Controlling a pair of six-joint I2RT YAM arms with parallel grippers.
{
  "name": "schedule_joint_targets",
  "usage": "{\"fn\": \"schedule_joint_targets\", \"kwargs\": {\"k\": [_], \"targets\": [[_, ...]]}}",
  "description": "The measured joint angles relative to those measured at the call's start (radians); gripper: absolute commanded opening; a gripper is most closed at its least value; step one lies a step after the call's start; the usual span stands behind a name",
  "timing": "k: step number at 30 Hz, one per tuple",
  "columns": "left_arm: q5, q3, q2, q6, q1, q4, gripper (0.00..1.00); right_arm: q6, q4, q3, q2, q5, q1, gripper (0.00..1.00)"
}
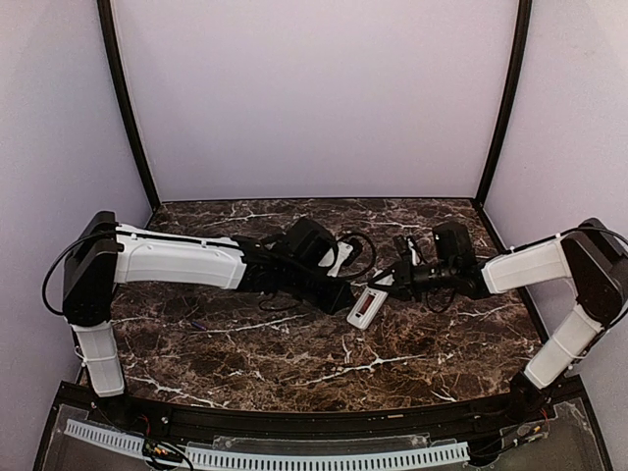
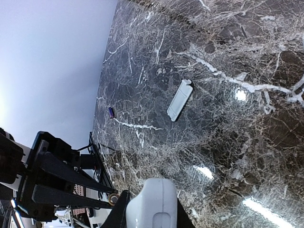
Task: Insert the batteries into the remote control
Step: Load the battery into the battery compartment.
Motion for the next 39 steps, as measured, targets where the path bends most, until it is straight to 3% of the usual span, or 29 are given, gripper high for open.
{"fn": "schedule_joint_targets", "kwargs": {"k": [11, 39], "targets": [[0.000, 0.073, 0.063, -0.035, -0.003, -0.102, 0.00, 0.068, 0.027, -0.011, 0.034, 0.051, 0.042, 0.00], [0.007, 0.105, 0.103, -0.070, -0.003, -0.154, 0.00, 0.192, 0.175, -0.061, 0.097, 0.045, 0.054, 0.00]]}}
